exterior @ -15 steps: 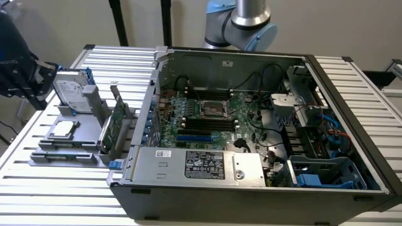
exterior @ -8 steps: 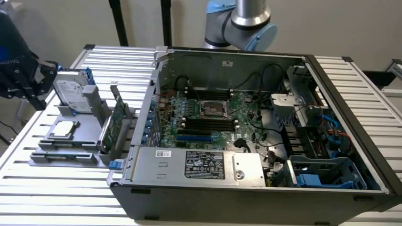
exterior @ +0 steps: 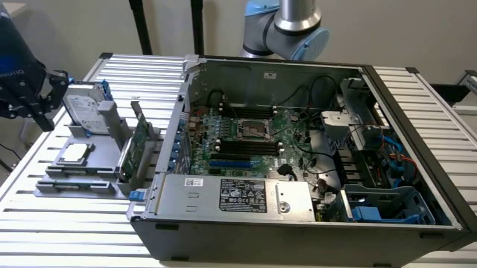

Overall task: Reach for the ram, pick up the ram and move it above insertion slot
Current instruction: 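Pick up the ram and move it above insertion slot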

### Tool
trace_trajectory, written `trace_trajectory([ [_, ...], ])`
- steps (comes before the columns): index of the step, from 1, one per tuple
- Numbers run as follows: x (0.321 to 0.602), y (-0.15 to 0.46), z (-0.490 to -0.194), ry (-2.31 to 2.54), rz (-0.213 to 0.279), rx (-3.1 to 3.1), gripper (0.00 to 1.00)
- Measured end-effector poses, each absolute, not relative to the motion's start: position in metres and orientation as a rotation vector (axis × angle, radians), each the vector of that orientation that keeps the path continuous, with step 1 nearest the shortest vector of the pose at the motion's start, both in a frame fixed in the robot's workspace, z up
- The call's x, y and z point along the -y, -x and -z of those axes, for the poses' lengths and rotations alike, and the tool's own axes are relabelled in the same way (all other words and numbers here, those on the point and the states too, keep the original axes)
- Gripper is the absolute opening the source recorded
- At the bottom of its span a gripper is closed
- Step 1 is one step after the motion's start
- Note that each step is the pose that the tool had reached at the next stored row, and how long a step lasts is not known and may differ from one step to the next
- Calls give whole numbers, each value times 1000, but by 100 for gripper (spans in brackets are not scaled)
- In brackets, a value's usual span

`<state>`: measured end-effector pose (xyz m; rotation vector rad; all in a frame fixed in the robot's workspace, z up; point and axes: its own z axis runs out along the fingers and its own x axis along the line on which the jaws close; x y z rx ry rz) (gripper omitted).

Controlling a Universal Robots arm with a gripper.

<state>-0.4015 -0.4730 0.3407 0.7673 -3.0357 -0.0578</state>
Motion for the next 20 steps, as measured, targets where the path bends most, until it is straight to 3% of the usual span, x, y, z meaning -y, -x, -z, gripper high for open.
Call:
trace_trajectory([
  [20,473,401,-339,-1301,54,2841,11],
])
